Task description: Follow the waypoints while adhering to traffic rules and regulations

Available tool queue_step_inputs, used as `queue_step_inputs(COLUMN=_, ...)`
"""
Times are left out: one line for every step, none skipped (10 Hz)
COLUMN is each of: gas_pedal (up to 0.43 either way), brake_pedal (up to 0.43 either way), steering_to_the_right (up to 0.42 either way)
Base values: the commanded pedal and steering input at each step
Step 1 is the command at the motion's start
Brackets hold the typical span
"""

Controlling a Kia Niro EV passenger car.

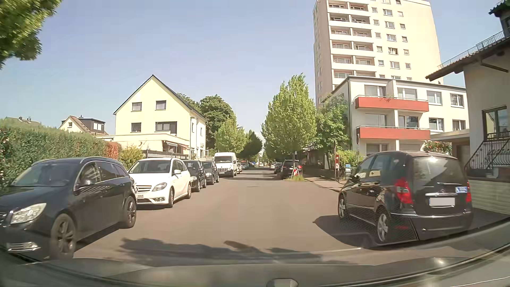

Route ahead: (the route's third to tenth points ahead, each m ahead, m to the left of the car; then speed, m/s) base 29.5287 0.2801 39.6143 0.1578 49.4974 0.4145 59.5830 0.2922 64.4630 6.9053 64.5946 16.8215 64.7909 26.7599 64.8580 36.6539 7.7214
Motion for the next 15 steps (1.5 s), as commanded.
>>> queue_step_inputs(gas_pedal=0.098, brake_pedal=0.0, steering_to_the_right=0.003)
queue_step_inputs(gas_pedal=0.098, brake_pedal=0.0, steering_to_the_right=0.001)
queue_step_inputs(gas_pedal=0.087, brake_pedal=0.0, steering_to_the_right=0.001)
queue_step_inputs(gas_pedal=0.087, brake_pedal=0.0, steering_to_the_right=0.002)
queue_step_inputs(gas_pedal=0.087, brake_pedal=0.0, steering_to_the_right=0.001)
queue_step_inputs(gas_pedal=0.087, brake_pedal=0.0, steering_to_the_right=0.001)
queue_step_inputs(gas_pedal=0.087, brake_pedal=0.0, steering_to_the_right=0.001)
queue_step_inputs(gas_pedal=0.079, brake_pedal=0.0, steering_to_the_right=0.001)
queue_step_inputs(gas_pedal=0.067, brake_pedal=0.0, steering_to_the_right=0.001)
queue_step_inputs(gas_pedal=0.067, brake_pedal=0.0, steering_to_the_right=0.001)
queue_step_inputs(gas_pedal=0.067, brake_pedal=0.0, steering_to_the_right=0.001)
queue_step_inputs(gas_pedal=0.067, brake_pedal=0.0, steering_to_the_right=0.001)
queue_step_inputs(gas_pedal=0.067, brake_pedal=0.0, steering_to_the_right=0.001)
queue_step_inputs(gas_pedal=0.067, brake_pedal=0.0, steering_to_the_right=0.001)
queue_step_inputs(gas_pedal=0.067, brake_pedal=0.0, steering_to_the_right=0.001)
